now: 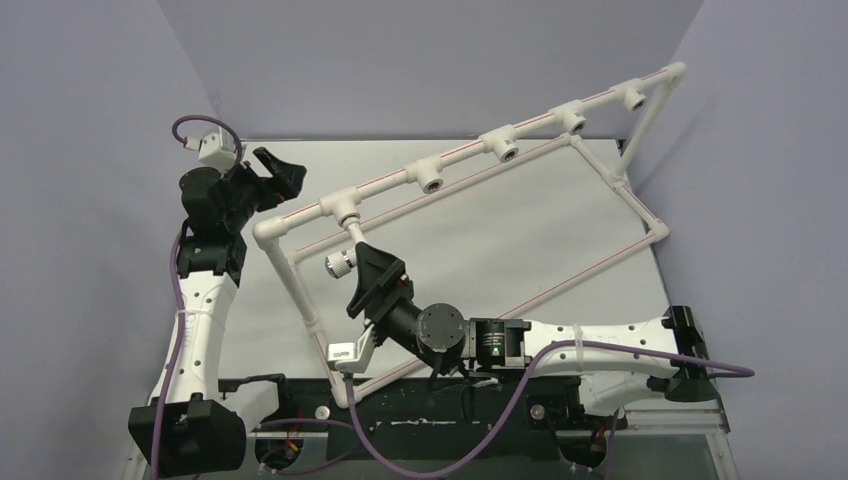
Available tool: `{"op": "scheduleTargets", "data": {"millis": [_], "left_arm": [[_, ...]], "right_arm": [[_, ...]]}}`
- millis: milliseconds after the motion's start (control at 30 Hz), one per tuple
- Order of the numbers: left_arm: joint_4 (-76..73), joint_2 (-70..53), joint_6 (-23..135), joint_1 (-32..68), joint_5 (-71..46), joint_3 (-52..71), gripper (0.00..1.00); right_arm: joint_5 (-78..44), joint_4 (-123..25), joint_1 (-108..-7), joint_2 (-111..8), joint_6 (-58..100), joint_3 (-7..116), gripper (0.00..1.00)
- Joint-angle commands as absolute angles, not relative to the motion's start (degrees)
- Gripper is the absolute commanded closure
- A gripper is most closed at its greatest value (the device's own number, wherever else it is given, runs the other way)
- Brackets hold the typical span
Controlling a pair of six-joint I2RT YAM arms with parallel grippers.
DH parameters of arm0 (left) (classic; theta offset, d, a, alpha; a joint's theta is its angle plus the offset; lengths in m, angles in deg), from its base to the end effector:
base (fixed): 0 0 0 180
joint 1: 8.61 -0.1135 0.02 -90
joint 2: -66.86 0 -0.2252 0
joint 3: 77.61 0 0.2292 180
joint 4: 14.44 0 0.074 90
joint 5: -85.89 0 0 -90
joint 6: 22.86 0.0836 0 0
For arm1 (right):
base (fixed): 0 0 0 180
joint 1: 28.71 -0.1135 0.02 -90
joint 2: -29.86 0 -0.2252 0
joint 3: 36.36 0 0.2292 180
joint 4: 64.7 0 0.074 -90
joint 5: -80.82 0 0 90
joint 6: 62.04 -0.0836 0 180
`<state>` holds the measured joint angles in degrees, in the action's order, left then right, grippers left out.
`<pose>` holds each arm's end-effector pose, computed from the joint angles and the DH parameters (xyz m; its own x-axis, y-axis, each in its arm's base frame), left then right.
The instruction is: Install the water faucets
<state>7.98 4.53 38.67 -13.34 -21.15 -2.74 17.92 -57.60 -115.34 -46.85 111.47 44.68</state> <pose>0.2918 -0.0004 0.3363 -0.2499 -0.4780 -0.8421 0.1021 0.8518 -0.5138 0.0583 0.3422 0.3428 0.8561 -0.5088 -0.0910 -0.1002 0.0093 -0.9949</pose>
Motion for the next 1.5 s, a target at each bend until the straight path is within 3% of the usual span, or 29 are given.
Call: {"op": "scheduleTargets", "data": {"millis": [0,267,433,533,667,1133,1467], "left_arm": [[4.8,4.8,38.2,-13.7,-22.2,-1.7,0.13],[4.7,4.8,38.2,-13.7,-22.3,-1.6,0.13],[4.7,4.8,38.2,-13.7,-22.3,-1.7,0.14],[4.7,4.8,38.2,-13.7,-22.4,-1.7,0.13],[4.7,4.8,38.1,-13.8,-22.5,-1.6,0.13],[4.7,5.0,38.1,-13.9,-22.4,-1.7,0.13],[4.7,5.2,38.2,-13.9,-22.6,-1.5,0.13]], "right_arm": [[22.4,-65.9,-114.6,-48.2,117.4,45.8,0.23],[22.3,-68.6,-113.2,-51.5,119.0,47.1,0.32],[21.3,-69.3,-112.0,-52.4,117.8,47.5,0.45],[21.4,-71.1,-111.9,-52.8,117.3,47.3,0.62],[21.1,-75.4,-112.2,-52.9,114.4,46.6,0.99],[29.8,-120.6,-114.0,-60.4,88.3,43.1,1.0],[40.9,-131.9,-113.9,-62.3,60.2,44.5,1.0]]}}
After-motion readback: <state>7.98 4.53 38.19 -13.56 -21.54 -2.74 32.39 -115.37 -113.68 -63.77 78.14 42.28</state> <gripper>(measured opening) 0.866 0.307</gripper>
